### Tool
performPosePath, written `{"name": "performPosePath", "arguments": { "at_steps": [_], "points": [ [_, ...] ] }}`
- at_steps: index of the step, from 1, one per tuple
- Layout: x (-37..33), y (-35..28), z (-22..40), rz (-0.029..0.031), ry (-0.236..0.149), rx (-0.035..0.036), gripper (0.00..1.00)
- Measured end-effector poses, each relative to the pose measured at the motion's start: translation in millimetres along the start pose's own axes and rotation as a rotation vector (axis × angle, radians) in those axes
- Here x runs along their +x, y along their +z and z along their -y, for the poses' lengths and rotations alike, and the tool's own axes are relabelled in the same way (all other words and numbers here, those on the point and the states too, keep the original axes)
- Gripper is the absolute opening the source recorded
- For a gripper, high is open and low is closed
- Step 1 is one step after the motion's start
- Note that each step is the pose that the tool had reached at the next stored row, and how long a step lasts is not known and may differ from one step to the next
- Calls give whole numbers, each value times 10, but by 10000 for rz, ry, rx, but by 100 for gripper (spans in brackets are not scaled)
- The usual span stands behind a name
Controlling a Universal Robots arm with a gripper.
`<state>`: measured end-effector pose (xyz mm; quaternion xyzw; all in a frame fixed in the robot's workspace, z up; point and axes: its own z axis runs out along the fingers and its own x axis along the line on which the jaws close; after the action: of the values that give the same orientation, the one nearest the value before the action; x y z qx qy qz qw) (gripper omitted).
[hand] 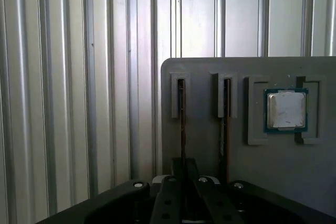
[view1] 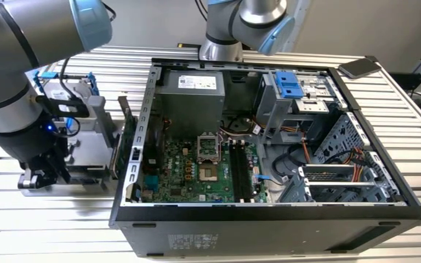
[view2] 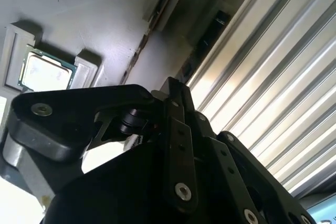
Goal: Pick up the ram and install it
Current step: 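Pick up the ram and move it above insertion slot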
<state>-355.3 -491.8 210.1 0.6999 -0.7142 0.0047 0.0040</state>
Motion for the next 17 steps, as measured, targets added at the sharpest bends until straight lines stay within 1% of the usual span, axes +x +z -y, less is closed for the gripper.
{"name": "performPosePath", "arguments": {
  "at_steps": [4, 8, 17],
  "points": [
    [2, -74, 1, -1, -2, 0, 0],
    [2, -132, 0, 0, -1, 0, 0],
    [3, -193, 0, 2, -1, 0, 0]
  ]
}}
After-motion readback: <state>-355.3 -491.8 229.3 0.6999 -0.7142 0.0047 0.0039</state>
